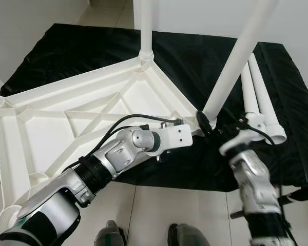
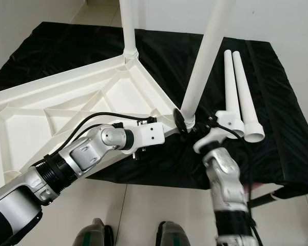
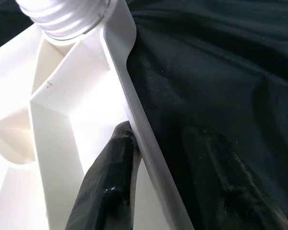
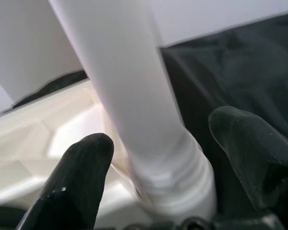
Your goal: Building children table
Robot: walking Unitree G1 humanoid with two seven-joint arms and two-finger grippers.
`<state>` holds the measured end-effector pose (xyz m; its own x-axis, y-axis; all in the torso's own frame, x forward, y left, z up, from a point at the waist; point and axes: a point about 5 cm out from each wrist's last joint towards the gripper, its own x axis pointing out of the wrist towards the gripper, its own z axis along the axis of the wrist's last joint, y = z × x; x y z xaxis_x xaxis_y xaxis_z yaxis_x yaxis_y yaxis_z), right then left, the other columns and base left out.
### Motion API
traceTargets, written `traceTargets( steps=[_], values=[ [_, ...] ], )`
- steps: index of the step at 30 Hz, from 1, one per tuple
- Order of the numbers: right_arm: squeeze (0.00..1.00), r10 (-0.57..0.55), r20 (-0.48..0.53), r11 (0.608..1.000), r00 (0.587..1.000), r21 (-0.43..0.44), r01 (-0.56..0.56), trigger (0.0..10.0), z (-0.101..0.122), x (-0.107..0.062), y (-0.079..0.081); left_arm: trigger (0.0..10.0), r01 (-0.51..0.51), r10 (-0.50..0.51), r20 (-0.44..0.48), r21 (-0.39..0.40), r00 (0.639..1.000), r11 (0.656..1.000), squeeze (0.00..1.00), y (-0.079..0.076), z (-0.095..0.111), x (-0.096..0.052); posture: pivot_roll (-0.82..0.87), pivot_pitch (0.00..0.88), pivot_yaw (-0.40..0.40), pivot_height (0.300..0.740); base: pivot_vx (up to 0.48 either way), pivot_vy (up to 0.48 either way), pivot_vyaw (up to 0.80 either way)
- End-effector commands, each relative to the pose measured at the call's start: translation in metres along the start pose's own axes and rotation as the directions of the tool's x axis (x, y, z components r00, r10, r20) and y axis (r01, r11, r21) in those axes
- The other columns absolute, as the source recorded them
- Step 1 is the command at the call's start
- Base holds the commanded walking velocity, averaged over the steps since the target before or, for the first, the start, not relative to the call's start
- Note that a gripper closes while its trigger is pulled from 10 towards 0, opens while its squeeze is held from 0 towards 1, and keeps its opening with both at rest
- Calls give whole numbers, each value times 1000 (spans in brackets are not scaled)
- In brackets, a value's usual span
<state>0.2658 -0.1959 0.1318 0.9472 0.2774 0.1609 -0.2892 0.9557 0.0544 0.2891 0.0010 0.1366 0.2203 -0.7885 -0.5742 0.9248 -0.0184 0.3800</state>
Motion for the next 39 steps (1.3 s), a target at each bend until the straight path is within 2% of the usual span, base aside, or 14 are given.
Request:
traceTargets(
  steps=[1,6,7,8,14,15,16,32,33,34,36,37,39],
  values=[
    [0,12,0,1000,1000,4,-12,10000,2,-2,1,10000,128,-128,-13,1,992,992,0,-9,-3,3,-84,69,14,740,0,0,0],
    [0,23,-15,1000,1000,20,-23,10000,-1,-7,6,10000,135,-135,-8,13,991,991,0,-6,-1,0,-89,73,17,740,0,0,0],
    [0,28,-18,999,999,23,-28,10000,-2,-8,7,9725,138,-138,-9,18,990,990,0,-5,-1,0,-90,73,18,740,0,0,0],
    [0,31,-20,999,999,24,-31,10000,-2,-8,7,10000,139,-138,-12,19,990,990,0,-4,-2,-1,-89,74,19,740,0,0,0],
    [0,39,-28,999,999,25,-38,10000,-3,-10,7,10000,148,-148,-24,28,989,989,0,-3,-5,-3,-87,75,20,740,0,0,0],
    [0,42,-30,999,999,24,-41,10000,-2,-10,7,7294,149,-149,-22,26,989,988,0,-1,-5,-4,-87,74,19,740,0,0,0],
    [0,45,-31,999,999,22,-44,10000,-2,-10,7,0,149,-148,-20,24,989,989,0,0,-5,-5,-86,76,18,740,0,0,0],
    [0,54,-23,999,998,10,-54,10000,2,-6,6,0,164,-163,-8,33,987,986,0,0,-5,-7,-85,73,17,740,0,0,0],
    [0,57,-23,998,998,9,-56,10000,2,-5,6,863,162,-162,-11,31,987,986,0,-1,-5,-7,-84,75,18,740,0,0,0],
    [0,61,-23,998,998,8,-61,10000,2,-5,6,7059,165,-165,-16,33,986,986,0,-1,-6,-6,-83,74,18,740,0,0,0],
    [0,64,-23,998,998,7,-64,10000,3,-5,7,7059,168,-167,-19,34,986,985,0,-2,-6,-6,-83,74,18,740,0,0,0],
    [0,69,-23,998,997,7,-68,10000,3,-4,7,10000,168,-167,-25,32,986,985,0,-3,-7,-6,-83,74,20,740,0,0,0],
    [0,71,-22,997,997,8,-71,10000,3,-4,8,10000,165,-164,-30,29,986,986,0,-4,-8,-6,-83,74,20,740,0,0,0]
  ],
)
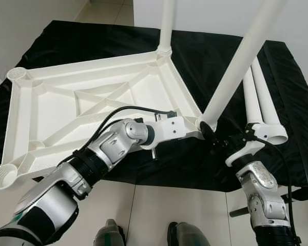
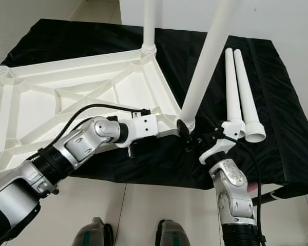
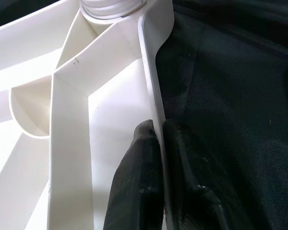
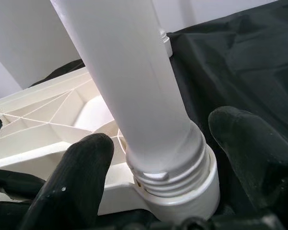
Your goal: Building children table
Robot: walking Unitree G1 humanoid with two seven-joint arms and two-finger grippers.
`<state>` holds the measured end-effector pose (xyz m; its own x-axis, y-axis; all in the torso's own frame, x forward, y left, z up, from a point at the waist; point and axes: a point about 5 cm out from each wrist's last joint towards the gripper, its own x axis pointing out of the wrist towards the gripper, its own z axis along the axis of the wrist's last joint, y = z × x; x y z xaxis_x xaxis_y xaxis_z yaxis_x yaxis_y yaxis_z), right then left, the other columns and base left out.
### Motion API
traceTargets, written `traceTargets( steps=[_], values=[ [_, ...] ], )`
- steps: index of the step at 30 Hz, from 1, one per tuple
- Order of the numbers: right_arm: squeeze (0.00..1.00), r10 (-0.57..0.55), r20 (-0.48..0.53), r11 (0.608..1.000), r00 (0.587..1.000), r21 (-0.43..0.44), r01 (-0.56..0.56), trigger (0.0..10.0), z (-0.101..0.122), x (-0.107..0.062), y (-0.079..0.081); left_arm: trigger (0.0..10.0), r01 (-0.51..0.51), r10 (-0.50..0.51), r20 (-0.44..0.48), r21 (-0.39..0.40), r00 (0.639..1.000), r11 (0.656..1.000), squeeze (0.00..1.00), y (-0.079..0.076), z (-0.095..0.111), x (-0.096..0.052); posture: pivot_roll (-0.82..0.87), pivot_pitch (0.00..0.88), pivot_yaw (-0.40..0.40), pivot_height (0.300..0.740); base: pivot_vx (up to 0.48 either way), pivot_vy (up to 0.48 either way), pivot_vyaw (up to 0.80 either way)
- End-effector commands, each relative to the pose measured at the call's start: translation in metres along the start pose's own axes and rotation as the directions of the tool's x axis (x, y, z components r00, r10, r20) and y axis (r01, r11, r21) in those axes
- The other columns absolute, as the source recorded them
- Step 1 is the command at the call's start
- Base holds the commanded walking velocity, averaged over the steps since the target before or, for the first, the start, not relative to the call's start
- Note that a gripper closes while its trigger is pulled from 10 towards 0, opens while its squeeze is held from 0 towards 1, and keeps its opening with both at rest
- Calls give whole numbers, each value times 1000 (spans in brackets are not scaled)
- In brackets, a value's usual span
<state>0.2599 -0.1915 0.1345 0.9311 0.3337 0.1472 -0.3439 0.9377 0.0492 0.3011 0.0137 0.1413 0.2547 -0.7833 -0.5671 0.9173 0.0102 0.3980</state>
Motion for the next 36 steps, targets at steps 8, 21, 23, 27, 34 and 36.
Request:
traceTargets(
  steps=[8,21,23,27,34,36],
  values=[
    [0,38,-9,999,999,-7,-38,10000,1,5,2,10000,230,-230,-11,3,973,973,1000,-24,-1,-1,-77,70,14,740,0,0,0],
    [0,84,-4,995,996,-49,-84,10000,6,23,-5,10000,117,-85,156,-211,984,970,0,-8,7,-28,-67,50,-4,740,0,0,0],
    [0,83,-4,995,997,-52,-83,10000,6,27,-7,10000,80,-22,221,-259,975,963,0,-2,15,-32,-64,47,-7,740,0,0,0],
    [0,91,-8,994,996,-63,-91,10000,5,37,-7,10000,33,65,285,-326,956,945,0,5,24,-37,-57,41,-14,740,0,0,0],
    [0,147,-20,987,989,-61,-147,10000,2,59,-4,10000,-31,154,286,-394,946,919,0,6,27,-37,-49,30,-19,740,0,0,0],
    [0,153,-31,986,988,-65,-155,10000,-1,64,-3,10000,-58,189,282,-414,941,908,0,7,27,-37,-48,29,-20,740,0,0,0]
  ],
)
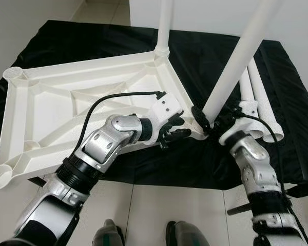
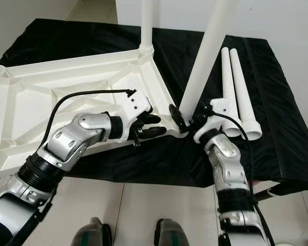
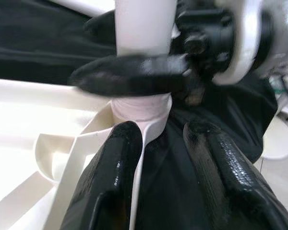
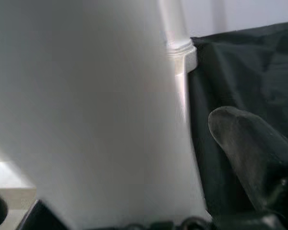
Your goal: Building children table
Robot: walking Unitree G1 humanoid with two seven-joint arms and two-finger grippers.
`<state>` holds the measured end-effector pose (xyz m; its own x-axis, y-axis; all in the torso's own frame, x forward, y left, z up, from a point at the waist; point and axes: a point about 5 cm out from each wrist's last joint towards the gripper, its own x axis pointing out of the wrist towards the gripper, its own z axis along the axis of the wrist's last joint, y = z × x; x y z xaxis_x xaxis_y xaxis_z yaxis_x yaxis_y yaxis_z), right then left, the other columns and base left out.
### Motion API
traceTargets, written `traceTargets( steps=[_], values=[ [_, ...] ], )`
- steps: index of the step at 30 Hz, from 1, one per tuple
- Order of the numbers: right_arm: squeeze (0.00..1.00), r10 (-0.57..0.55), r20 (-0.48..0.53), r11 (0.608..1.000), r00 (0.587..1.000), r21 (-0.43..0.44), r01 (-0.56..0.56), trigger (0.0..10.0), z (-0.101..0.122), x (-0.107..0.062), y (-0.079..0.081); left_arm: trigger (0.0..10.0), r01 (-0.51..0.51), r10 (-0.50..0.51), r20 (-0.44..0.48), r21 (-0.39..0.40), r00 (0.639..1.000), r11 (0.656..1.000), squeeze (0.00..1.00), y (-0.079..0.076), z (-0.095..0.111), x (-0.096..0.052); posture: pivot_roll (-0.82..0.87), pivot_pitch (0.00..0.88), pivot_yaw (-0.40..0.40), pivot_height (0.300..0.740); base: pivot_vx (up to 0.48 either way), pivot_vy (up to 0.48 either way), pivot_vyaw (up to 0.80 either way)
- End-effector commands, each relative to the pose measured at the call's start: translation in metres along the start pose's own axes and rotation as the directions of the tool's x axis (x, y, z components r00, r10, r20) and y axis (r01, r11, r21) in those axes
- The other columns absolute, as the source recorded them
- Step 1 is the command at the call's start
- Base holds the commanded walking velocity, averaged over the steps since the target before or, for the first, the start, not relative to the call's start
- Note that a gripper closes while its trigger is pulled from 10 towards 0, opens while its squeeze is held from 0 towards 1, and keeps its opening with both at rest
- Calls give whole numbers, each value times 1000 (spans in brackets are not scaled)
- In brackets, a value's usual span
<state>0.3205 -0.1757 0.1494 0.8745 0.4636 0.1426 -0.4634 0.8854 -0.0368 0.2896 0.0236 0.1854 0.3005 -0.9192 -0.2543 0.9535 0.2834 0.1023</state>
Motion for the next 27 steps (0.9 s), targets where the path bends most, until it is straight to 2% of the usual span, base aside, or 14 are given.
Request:
traceTargets(
  steps=[1,9,21,22,24,25,27],
  values=[
    [0,21,-28,1000,999,-2,-21,10000,-8,4,3,10000,-50,50,-2,-29,999,998,0,2,-2,0,-45,32,-22,740,0,0,0],
    [0,92,-75,996,993,-9,-93,10000,-17,18,8,10000,-119,119,-2,-90,993,989,0,4,-1,3,-27,47,-33,740,0,0,0],
    [0,64,-97,998,993,-20,-66,10000,-27,17,0,10000,-219,217,-33,-175,976,960,0,-5,-10,5,-25,61,-41,740,0,0,0],
    [0,59,-91,998,994,-12,-61,4706,-27,16,-1,10000,-228,227,-28,-180,974,957,0,-5,-10,5,-27,61,-39,740,0,0,0],
    [0,57,-85,998,995,-7,-58,4706,-26,16,-1,10000,-234,233,-26,-182,972,955,0,-6,-10,4,-27,61,-39,740,0,0,0],
    [0,48,-75,999,996,6,-48,0,-26,16,-2,10000,-245,246,-23,-184,969,952,0,-5,-9,3,-27,62,-37,740,0,0,0],
    [0,31,-58,999,998,22,-30,0,-25,16,-3,10000,-263,264,-22,-185,964,947,0,-3,-9,2,-27,60,-39,740,0,0,0]
  ],
)
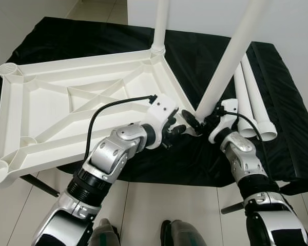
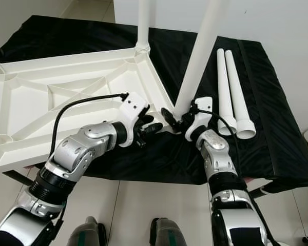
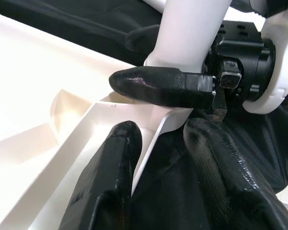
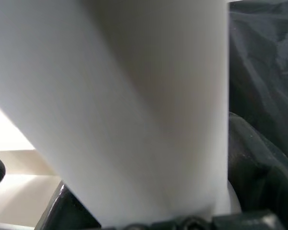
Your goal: Building children table
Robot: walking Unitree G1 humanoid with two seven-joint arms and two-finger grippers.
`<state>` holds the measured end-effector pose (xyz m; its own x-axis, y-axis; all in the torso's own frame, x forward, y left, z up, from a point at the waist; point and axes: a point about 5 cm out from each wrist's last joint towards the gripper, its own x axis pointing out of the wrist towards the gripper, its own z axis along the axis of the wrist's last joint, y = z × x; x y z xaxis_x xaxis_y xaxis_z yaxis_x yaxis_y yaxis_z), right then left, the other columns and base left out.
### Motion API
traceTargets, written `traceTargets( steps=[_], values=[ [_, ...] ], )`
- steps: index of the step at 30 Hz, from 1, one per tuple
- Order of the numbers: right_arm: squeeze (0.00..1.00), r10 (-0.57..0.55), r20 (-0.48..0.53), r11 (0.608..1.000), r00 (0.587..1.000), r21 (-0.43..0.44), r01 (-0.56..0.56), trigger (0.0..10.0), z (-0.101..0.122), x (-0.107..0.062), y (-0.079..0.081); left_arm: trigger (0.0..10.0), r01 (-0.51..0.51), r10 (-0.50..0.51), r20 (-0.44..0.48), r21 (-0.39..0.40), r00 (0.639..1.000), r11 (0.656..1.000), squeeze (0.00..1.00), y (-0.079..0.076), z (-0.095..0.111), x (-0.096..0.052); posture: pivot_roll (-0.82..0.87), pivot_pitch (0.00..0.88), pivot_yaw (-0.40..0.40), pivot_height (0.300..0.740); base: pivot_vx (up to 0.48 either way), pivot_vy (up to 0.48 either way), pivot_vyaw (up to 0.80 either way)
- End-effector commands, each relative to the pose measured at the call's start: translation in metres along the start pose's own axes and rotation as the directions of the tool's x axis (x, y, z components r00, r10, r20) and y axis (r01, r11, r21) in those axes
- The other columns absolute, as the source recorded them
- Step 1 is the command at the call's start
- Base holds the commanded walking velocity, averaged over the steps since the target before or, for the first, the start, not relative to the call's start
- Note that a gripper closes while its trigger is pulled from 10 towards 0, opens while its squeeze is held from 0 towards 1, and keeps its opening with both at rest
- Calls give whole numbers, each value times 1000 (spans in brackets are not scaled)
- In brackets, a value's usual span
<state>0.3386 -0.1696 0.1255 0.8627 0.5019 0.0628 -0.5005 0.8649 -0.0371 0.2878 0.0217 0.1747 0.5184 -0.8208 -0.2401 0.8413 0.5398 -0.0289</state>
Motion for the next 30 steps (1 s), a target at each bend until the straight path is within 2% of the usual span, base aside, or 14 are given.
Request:
traceTargets(
  steps=[1,4,8,12,13,14,15,16,18,19,22,24,30],
  values=[
    [0,-18,29,1000,999,20,17,0,2,0,-1,10000,-35,35,1,8,999,999,0,2,1,-2,-27,60,-39,740,0,0,0],
    [0,-35,34,999,999,11,34,0,3,0,-1,10000,-46,46,1,13,999,999,0,4,2,-4,-24,58,-40,740,0,0,0],
    [0,-63,60,997,996,43,60,0,3,-1,4,10000,-52,52,-1,35,999,998,0,4,3,-5,-21,54,-50,740,0,0,0],
    [0,-198,76,976,977,102,190,0,2,-7,14,10000,-92,91,6,43,996,995,0,11,6,-7,-17,52,-62,740,0,0,0],
    [0,-198,76,976,977,102,190,0,2,-7,14,10000,-92,91,6,43,996,995,0,11,6,-7,-17,52,-62,740,0,0,0],
    [0,-241,73,966,968,109,233,0,0,-8,17,10000,-102,102,10,42,995,994,0,13,7,-8,-22,52,-64,740,0,0,0],
    [0,-347,28,935,938,89,343,0,-6,-10,23,10000,-115,115,13,38,993,993,0,15,7,-9,-22,52,-63,740,0,0,0],
    [0,-347,28,935,938,89,343,0,-6,-10,23,10000,-115,115,13,38,993,993,0,15,7,-9,-22,52,-63,740,0,0,0],
    [0,-448,-19,893,894,38,449,0,-12,-12,26,10000,-122,122,16,38,992,992,0,16,8,-9,-23,53,-63,740,0,0,0],
    [0,-448,-19,893,894,38,449,0,-12,-12,26,10000,-122,122,16,38,992,992,0,16,8,-9,-23,53,-63,740,0,0,0],
    [0,-551,-33,833,834,36,552,0,-15,-14,34,10000,-132,131,23,32,991,991,0,16,8,-8,-22,51,-60,740,0,0,0],
    [0,-572,-53,818,819,44,574,0,-18,-12,40,10000,-139,139,26,22,990,990,0,16,7,-8,-23,49,-54,740,0,0,0],
    [0,-584,-79,807,808,46,588,0,-20,-12,39,10000,-139,139,24,8,990,990,0,13,4,-8,-27,45,-50,740,0,0,0]
  ],
)
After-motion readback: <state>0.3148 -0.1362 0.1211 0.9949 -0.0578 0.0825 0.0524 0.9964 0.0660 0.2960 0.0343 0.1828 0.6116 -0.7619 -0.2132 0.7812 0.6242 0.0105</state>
